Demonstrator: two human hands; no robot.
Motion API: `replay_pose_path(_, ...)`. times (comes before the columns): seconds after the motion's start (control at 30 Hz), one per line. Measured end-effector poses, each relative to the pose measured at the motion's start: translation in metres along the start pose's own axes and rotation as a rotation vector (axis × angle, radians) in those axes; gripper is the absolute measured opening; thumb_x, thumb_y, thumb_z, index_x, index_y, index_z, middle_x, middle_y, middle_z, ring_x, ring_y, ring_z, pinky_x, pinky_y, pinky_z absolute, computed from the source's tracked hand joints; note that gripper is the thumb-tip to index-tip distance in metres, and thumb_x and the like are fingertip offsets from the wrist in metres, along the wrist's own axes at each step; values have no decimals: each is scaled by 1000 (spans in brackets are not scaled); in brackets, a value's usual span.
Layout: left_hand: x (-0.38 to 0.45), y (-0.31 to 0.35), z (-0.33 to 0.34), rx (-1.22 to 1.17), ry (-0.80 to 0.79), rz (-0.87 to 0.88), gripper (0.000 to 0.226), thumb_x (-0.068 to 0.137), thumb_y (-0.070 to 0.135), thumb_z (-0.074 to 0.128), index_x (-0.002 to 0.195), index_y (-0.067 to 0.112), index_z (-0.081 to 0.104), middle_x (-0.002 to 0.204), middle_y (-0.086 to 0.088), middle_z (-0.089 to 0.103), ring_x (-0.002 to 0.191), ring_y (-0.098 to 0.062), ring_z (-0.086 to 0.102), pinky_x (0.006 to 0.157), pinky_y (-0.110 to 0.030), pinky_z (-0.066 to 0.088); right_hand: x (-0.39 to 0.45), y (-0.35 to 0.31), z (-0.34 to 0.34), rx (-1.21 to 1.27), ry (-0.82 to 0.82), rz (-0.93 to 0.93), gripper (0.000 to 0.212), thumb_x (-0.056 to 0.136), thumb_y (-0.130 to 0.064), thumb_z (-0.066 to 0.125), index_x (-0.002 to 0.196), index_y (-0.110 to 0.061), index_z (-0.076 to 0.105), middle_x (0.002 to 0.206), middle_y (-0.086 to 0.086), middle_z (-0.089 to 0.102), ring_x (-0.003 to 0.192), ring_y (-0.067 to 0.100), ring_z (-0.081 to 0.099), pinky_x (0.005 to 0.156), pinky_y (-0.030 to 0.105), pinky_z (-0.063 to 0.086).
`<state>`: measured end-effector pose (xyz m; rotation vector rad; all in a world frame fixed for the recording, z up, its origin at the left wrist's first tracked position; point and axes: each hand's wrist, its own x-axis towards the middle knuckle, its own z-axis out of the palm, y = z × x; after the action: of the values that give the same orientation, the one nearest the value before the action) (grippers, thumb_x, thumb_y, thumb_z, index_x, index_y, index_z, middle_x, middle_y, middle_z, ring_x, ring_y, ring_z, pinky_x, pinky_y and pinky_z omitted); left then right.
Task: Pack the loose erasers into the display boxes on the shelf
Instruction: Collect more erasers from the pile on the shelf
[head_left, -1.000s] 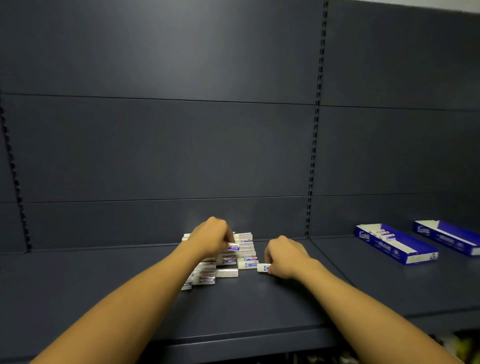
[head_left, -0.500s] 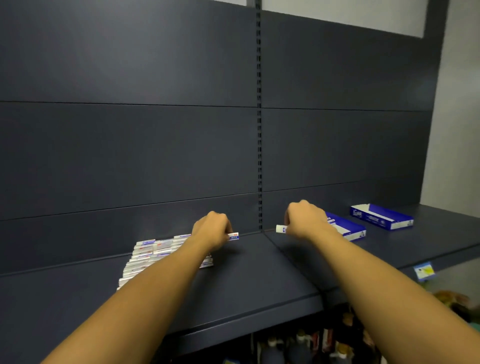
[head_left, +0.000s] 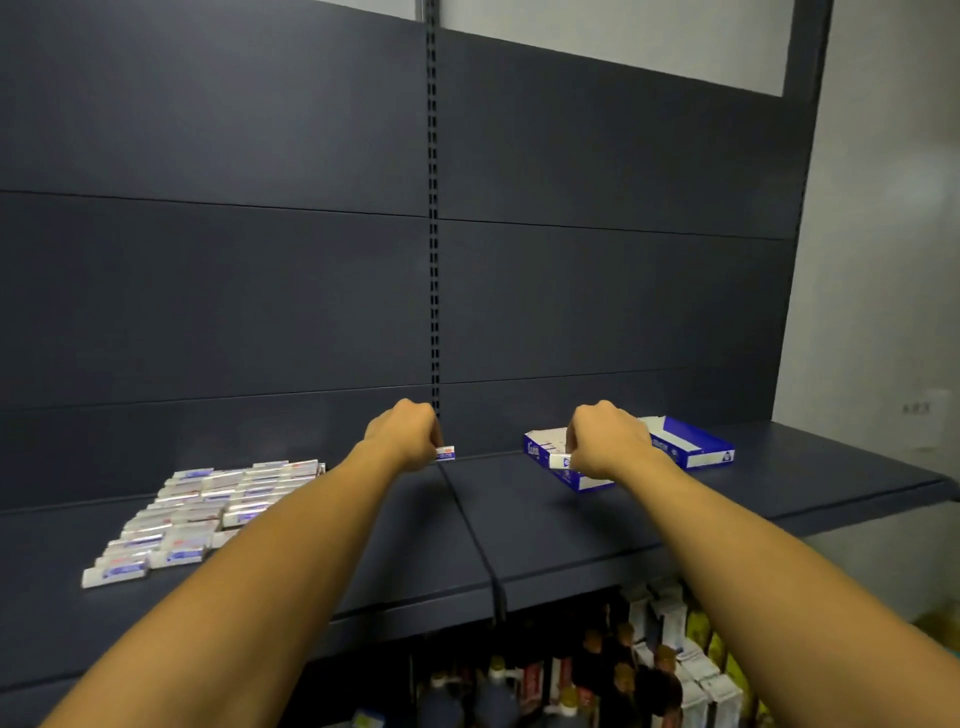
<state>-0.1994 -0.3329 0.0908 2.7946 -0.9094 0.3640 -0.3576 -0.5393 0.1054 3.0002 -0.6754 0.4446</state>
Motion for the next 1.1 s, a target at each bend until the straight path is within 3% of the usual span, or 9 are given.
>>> replay_pose_path(0.07, 2, 18, 4, -7, 4, -9, 17, 89, 9, 65, 96, 19, 76, 92, 0, 65, 79, -22, 63, 63, -34, 52, 3, 17, -3, 29, 16, -3, 23, 84, -22, 72, 107, -21, 73, 108, 5, 70, 94, 26, 66, 76, 38, 57)
replay_pose_path(0.2, 9, 47, 13, -18, -15, -12, 20, 88, 8, 66, 101, 19, 76, 95, -1, 67, 81, -23, 66, 72, -39, 60, 9, 46, -2, 48, 23, -16, 25, 88, -24, 72, 113, -20, 72, 113, 5, 71, 101, 25, 67, 77, 35, 56)
replay_pose_path(0.4, 32, 82, 19, -14, -13, 23, 18, 91, 11, 65, 103, 18, 76, 97, -1, 69, 84, -21, 65, 76, -38, 60, 22, 78, 9, 77, 7, 6, 34, 88, -28, 74, 120, -18, 67, 119, 7, 69, 109, 27, 65, 84, 37, 58)
replay_pose_path(0.87, 139, 123, 56, -130, 21, 112, 16, 88, 30, 76, 99, 19, 77, 100, 2, 74, 86, -17, 67, 80, -41, 61, 123, 116, 24, 49, 53, -2, 15, 86, -24, 72, 101, -26, 76, 104, 1, 70, 93, 23, 66, 78, 37, 59)
replay_pose_path(1.1, 179, 129, 81, -147, 22, 139, 15, 93, 19, 69, 106, 18, 75, 109, -1, 73, 93, -18, 68, 78, -35, 60, 179, 116, 60, 123, 34, -39, 11, 88, -22, 72, 98, -23, 75, 101, 0, 72, 91, 19, 65, 73, 32, 56)
